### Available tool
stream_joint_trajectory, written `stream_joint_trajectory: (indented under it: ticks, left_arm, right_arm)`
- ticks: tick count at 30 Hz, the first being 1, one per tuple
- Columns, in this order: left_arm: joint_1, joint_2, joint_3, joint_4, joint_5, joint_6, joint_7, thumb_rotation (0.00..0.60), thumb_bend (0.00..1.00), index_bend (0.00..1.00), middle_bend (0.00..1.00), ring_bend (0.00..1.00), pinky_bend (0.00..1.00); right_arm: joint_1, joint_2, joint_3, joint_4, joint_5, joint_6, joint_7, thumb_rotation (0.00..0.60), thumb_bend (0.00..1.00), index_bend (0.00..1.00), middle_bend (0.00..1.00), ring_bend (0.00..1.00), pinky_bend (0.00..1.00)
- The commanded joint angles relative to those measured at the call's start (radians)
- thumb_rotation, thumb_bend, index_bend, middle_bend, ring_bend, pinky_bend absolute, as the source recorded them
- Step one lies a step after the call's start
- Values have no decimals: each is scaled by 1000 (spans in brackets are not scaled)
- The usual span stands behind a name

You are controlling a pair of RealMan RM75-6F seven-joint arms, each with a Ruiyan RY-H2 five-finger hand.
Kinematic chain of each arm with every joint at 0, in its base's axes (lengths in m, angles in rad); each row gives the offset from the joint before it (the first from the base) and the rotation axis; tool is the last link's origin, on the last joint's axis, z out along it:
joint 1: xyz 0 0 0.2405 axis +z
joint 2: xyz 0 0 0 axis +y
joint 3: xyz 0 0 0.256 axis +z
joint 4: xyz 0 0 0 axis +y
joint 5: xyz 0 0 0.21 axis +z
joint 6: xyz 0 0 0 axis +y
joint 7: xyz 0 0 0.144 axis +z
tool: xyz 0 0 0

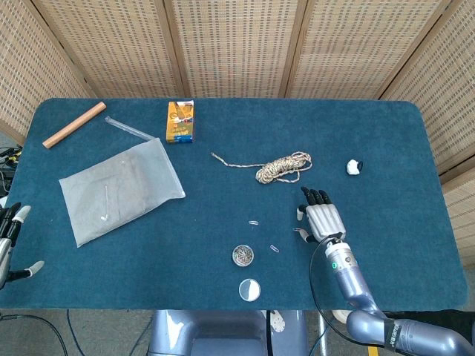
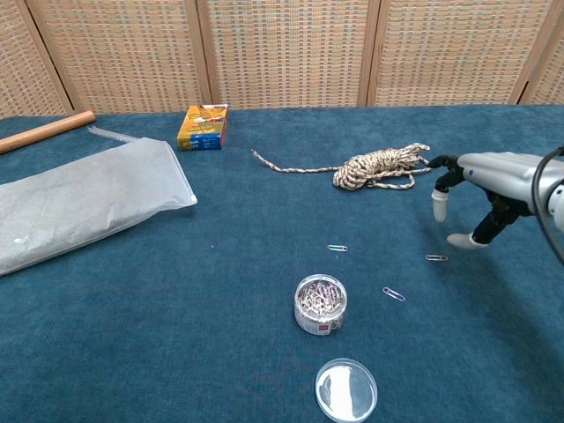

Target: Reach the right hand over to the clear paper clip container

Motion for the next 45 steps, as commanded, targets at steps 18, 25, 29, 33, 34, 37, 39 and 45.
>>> stream_joint_trajectory:
  ticks: [18,25,29,33,34,37,39,45]
  left_arm:
    - [-2,1,-1,3,-5,-3,-6,600,0,0,0,0,0]
    - [-3,3,-4,6,-13,-6,-15,600,0,0,0,0,0]
    - [-4,4,-4,6,-13,-7,-15,600,0,0,0,0,0]
    - [-4,3,-5,7,-16,-7,-17,600,0,0,0,0,0]
    - [-5,4,-5,7,-16,-8,-16,600,0,0,0,0,0]
    - [-5,3,-4,7,-15,-9,-15,600,0,0,0,0,0]
    - [-5,3,-4,7,-16,-9,-15,600,0,0,0,0,0]
    - [-7,2,-5,6,-18,-11,-13,600,0,0,0,0,0]
  right_arm:
    - [62,-137,-29,132,49,21,-41,600,313,489,0,0,0]
    - [76,-157,-33,149,78,15,-62,600,314,490,0,0,0]
    - [79,-161,-36,151,84,16,-68,600,313,490,0,0,0]
    - [80,-164,-41,160,97,15,-71,600,314,490,0,0,0]
    - [80,-165,-41,163,100,14,-71,600,314,490,0,0,0]
    - [80,-165,-44,172,106,12,-70,600,315,492,0,0,0]
    - [80,-164,-45,176,109,11,-69,600,321,497,0,0,0]
    - [82,-154,-50,178,133,6,-83,600,337,507,0,0,0]
